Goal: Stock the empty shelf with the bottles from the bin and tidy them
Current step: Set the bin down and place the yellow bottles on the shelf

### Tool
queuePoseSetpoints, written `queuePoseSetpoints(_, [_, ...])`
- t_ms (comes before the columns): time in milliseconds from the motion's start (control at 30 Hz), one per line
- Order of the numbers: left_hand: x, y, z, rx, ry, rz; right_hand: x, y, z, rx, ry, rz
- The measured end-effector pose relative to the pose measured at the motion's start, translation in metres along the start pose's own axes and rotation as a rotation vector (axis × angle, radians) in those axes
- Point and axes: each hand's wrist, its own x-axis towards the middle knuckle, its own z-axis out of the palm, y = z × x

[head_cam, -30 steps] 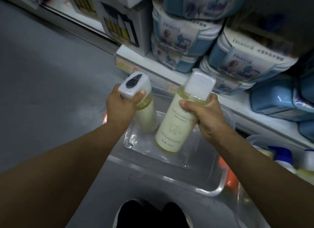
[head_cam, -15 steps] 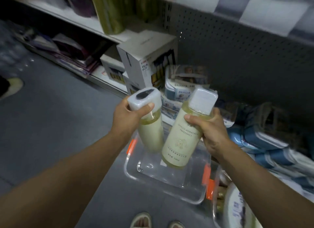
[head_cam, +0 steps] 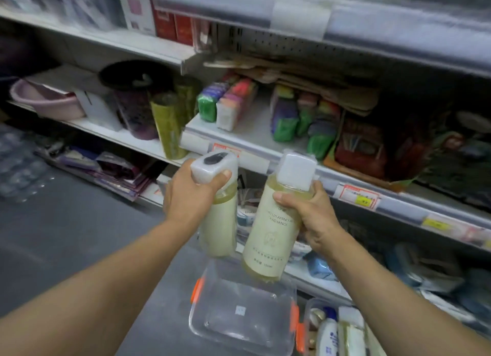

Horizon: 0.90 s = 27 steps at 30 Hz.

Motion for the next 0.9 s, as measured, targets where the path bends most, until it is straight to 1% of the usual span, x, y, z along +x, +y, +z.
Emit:
queuePoseSetpoints(233, [-0.009, 0.115, -0.034, 0.05, 0.016, 0.073, -0.042, -0.104, -0.009, 0.024, 0.057, -0.155])
queuePoseSetpoints(433, [-0.017, 0.201, -0.055, -0.016, 0.001, 0.221, -0.071, -0.184, -0.023, 0.007, 0.106, -0.233])
queuePoseSetpoints(567, [-0.019, 0.255, -0.064, 0.035, 0.009, 0.24, -0.086, -0.235, -0.035, 0.017, 0.147, -0.301])
queuePoseSetpoints(733, [-0.022, 0.308, -0.067, -0.013, 0.006, 0.29, -0.092, -0.285, -0.051, 0.07, 0.192, -0.392])
queuePoseSetpoints(900, [-0.025, 0.349, -0.065, -0.058, -0.007, 0.331, -0.078, -0.323, -0.07, 0.061, 0.208, -0.45])
